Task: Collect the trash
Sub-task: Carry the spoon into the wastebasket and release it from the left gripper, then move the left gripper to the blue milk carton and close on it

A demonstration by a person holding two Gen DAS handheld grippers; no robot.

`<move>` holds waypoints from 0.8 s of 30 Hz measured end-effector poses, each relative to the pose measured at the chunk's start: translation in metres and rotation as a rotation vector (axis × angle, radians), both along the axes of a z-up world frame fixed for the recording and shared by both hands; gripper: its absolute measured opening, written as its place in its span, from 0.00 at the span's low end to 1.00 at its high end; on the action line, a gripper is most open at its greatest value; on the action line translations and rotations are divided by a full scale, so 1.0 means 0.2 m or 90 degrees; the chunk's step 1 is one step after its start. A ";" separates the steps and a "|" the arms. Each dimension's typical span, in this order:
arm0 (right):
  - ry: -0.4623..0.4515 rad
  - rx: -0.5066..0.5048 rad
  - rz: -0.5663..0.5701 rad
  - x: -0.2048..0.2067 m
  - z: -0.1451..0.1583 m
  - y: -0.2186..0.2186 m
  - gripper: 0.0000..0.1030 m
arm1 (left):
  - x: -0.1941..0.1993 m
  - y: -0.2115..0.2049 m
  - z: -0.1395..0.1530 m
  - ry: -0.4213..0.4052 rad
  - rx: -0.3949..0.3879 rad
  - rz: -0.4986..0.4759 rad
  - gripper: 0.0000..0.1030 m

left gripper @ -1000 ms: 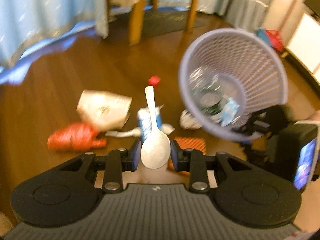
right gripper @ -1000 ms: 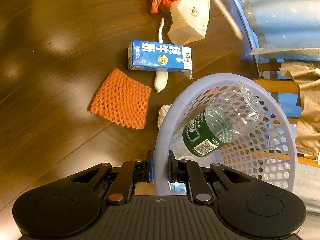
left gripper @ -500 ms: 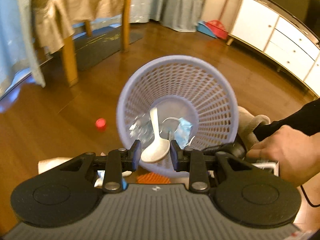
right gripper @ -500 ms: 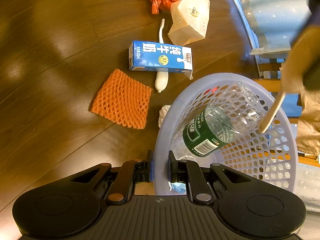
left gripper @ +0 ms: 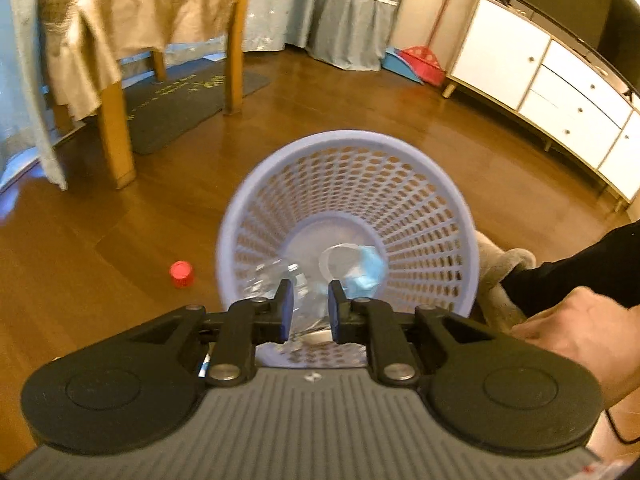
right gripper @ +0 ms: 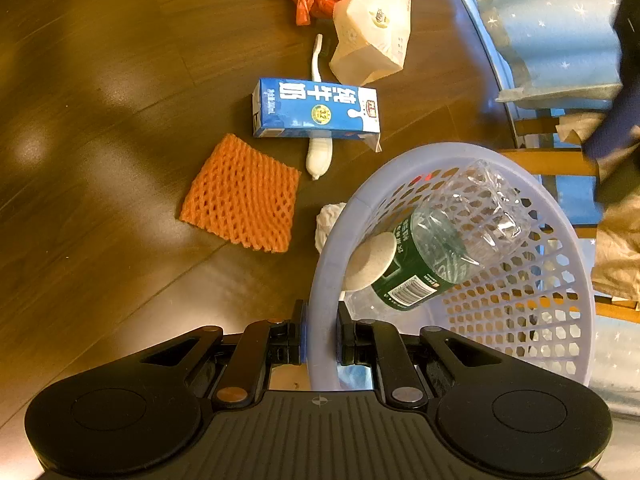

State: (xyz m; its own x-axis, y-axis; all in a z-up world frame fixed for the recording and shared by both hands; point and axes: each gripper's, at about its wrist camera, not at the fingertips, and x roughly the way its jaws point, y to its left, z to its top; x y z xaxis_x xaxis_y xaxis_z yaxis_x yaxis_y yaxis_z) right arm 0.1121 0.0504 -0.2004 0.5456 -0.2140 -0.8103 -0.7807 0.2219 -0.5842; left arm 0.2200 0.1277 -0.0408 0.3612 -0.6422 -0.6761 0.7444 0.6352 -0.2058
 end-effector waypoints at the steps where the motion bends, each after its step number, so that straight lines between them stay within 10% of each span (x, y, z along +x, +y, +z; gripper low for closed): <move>1: 0.000 0.000 0.000 0.00 0.00 0.00 0.09 | 0.00 0.03 0.00 0.003 0.001 0.009 0.14; 24: -0.010 0.004 -0.003 0.01 -0.01 0.00 0.09 | -0.11 0.53 -0.35 0.008 0.106 0.179 0.44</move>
